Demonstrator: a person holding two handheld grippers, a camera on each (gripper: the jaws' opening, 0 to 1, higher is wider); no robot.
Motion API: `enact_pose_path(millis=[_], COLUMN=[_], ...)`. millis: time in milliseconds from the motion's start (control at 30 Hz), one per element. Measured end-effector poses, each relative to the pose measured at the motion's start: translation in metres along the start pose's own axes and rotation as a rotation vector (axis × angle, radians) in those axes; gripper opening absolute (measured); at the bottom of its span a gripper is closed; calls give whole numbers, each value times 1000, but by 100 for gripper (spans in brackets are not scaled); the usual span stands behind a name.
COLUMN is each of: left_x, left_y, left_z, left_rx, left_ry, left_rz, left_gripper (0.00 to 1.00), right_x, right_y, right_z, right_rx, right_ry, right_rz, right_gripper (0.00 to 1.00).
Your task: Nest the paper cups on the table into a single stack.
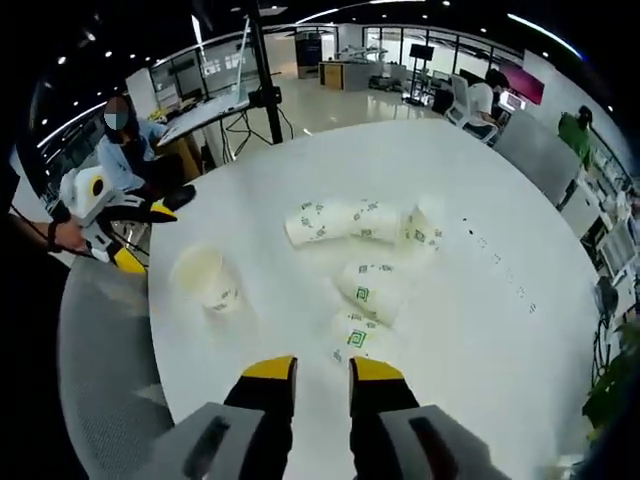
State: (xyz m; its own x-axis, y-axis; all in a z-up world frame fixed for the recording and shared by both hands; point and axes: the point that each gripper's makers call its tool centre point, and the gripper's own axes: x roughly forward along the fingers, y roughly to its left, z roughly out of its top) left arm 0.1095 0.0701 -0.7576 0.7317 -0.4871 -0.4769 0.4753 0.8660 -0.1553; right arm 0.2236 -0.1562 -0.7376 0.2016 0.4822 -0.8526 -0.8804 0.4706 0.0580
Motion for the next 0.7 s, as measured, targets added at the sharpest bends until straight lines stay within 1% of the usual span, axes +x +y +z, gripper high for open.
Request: enact_pose_path(millis=[167, 267, 300, 367, 433, 500, 600, 700], left_x=[1, 1, 1, 1, 1, 2, 3, 3], left_y=[1, 2, 2, 1, 1, 2, 4, 2], left_z=[-1, -2, -2, -2, -1, -2, -4, -4], left_rx=[-1, -1, 0, 0, 0, -1, 0, 3], left_ry=[3, 5, 7, 9, 10, 12, 15, 21], left_rz=[2, 3, 3, 4, 4, 5, 6, 5], left_gripper=[58, 58, 58, 58, 58, 57, 57, 57], right_x=[9, 8, 11, 13, 20, 27, 33, 36], right_y=[-17, -22, -26, -26, -35, -38, -42, -37], right_z=[-14, -17, -19, -22, -29, -36, -40, -42], right_rx=[27, 42, 59, 84, 101, 107, 114, 99], right_ry=[6, 9, 2, -4, -3, 0, 10, 24], right_rz=[-39, -66, -72, -78, -82, -83, -84, -76], right_gripper=[23, 24, 25, 27, 29, 31, 35, 35])
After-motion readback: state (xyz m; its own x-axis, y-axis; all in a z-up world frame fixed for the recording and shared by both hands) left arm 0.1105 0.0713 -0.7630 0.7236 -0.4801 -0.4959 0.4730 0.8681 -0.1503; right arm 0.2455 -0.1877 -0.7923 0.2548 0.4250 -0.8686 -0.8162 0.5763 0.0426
